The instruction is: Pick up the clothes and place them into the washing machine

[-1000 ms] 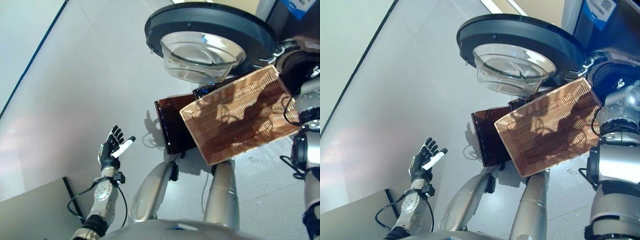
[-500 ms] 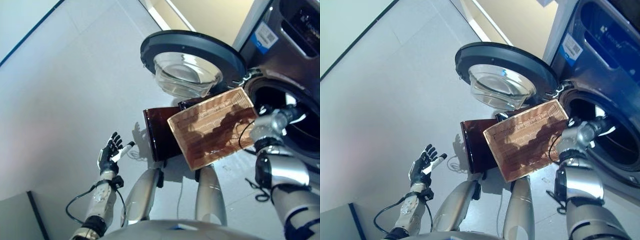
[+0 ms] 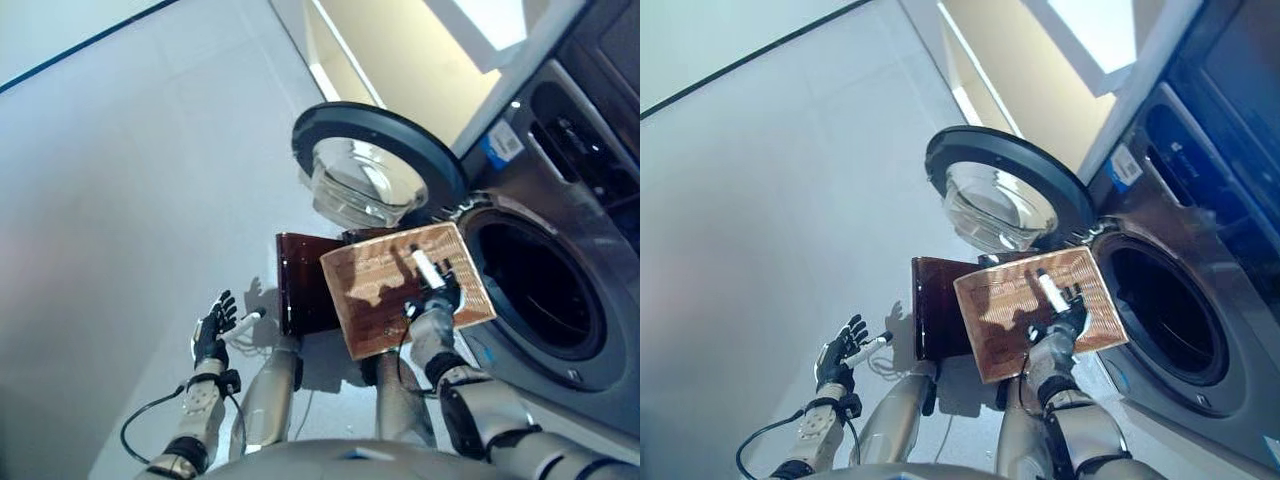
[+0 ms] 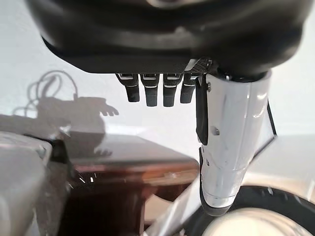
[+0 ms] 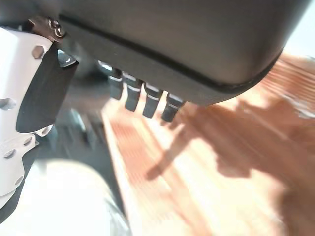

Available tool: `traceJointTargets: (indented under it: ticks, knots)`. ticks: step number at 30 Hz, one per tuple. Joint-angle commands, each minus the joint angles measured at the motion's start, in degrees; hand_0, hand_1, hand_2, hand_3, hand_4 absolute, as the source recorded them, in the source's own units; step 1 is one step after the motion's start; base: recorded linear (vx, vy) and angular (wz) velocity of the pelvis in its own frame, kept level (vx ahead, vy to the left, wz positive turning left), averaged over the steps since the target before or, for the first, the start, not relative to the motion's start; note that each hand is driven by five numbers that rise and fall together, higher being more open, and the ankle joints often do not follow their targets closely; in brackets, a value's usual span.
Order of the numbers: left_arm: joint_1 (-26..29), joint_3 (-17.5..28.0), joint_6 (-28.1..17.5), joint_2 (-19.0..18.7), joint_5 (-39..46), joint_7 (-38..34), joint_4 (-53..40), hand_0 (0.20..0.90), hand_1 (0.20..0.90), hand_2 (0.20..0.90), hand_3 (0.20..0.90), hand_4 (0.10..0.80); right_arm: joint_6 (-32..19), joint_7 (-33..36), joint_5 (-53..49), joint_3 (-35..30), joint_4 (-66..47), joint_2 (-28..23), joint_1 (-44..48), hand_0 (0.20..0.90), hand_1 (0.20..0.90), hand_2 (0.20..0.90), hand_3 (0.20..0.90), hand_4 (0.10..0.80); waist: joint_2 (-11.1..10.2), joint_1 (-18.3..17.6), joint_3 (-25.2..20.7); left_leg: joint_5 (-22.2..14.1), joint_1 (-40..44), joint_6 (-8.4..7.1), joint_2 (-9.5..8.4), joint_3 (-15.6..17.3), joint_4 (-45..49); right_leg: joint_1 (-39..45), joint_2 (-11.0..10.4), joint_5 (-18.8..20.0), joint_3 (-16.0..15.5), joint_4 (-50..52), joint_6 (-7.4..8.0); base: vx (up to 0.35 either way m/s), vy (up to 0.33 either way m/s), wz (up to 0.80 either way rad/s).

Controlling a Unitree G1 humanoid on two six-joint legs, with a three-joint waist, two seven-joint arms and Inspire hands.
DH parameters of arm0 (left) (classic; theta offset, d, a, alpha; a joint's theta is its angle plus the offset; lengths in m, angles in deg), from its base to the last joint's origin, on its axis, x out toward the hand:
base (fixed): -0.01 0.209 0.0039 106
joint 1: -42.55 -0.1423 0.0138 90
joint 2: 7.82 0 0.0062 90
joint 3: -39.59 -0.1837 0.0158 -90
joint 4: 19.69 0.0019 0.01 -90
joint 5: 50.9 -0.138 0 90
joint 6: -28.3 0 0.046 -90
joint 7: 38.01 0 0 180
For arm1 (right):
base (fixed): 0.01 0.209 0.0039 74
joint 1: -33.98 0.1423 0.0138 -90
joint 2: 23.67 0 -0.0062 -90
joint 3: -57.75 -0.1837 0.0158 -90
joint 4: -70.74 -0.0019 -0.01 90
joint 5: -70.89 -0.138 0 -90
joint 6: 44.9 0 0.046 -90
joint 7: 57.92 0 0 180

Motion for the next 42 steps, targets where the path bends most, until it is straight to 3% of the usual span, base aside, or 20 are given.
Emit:
traceJointTargets:
  ticks: [1, 9, 15, 25, 31, 42]
  knots:
    - [2.68, 3.78, -2.29, -3.47, -1.88, -1.61, 0.99, 0.900, 0.900, 0.900, 0.900, 0.800, -1.49, -0.88, 4.25, 0.22, -2.28, -1.50, -1.17, 0.900, 0.900, 0.900, 0.900, 0.800, -3.52, 0.99, -0.10, -2.78, -1.57, 1.16, -3.61, 1.66, 2.50, 6.90, -0.36, 6.22, 1.36, -12.19, 1.44, -0.006, 0.029, 0.10]
    - [2.04, 4.84, -2.21, -3.05, -1.93, -1.17, 1.22, 0.900, 0.900, 0.900, 0.900, 0.800, -0.39, -1.17, 8.92, 0.67, -3.17, -1.87, -5.74, 0.900, 0.900, 0.900, 0.900, 0.800, -4.24, 0.33, -1.32, -2.51, 0.90, 1.29, -3.67, 1.77, 1.50, 9.30, -0.49, 6.86, 1.44, -13.52, 1.76, 0.015, 0.023, 0.00]
    - [1.16, 6.21, 0.22, -2.94, -3.44, 0.76, 8.03, 0.900, 0.900, 0.900, 0.900, 0.800, 3.98, -0.95, 23.55, 1.62, -0.46, -4.38, -14.48, 0.900, 0.900, 0.900, 0.900, 0.800, -6.00, -1.49, -6.84, -2.45, 7.78, 1.29, -3.29, 2.54, -2.64, 16.12, -0.63, 7.61, 2.00, -17.62, 2.68, 0.119, 0.021, -0.07]
    - [-2.89, 3.16, 3.94, -1.93, -14.35, 5.21, 15.63, 0.900, 0.900, 0.900, 0.900, 0.800, 8.25, -2.38, 45.53, 4.13, 4.27, -7.59, -24.75, 0.900, 0.900, 0.900, 0.900, 0.800, -4.88, -3.94, -15.18, -2.33, 18.17, 1.49, -3.19, 4.49, -9.47, 24.48, -1.57, 9.35, 3.10, -23.59, 4.09, 0.091, 0.017, -0.08]
    - [-3.87, 2.77, 5.84, -0.99, -18.04, 6.32, 18.65, 0.900, 0.900, 0.900, 0.900, 0.800, 10.10, -2.13, 52.97, 4.87, 7.61, -7.90, -27.80, 0.900, 0.900, 0.900, 0.900, 0.800, -4.45, -5.12, -17.14, -2.05, 22.80, 1.58, -3.08, 4.89, -11.75, 27.95, -1.52, 8.64, 3.15, -23.46, 4.24, 0.026, 0.000, -0.05]
    - [-4.22, 2.41, 6.92, -0.51, -19.63, 7.22, 19.16, 0.900, 0.900, 0.900, 0.900, 0.800, 10.27, -2.93, 51.41, 2.96, 8.80, -7.69, -28.96, 0.900, 0.900, 0.900, 0.900, 0.800, -4.49, -5.93, -19.23, -2.86, 25.63, 1.68, -2.51, 5.11, -11.96, 30.58, -1.10, 7.76, 3.41, -23.68, 4.23, 0.014, -0.008, 0.00]
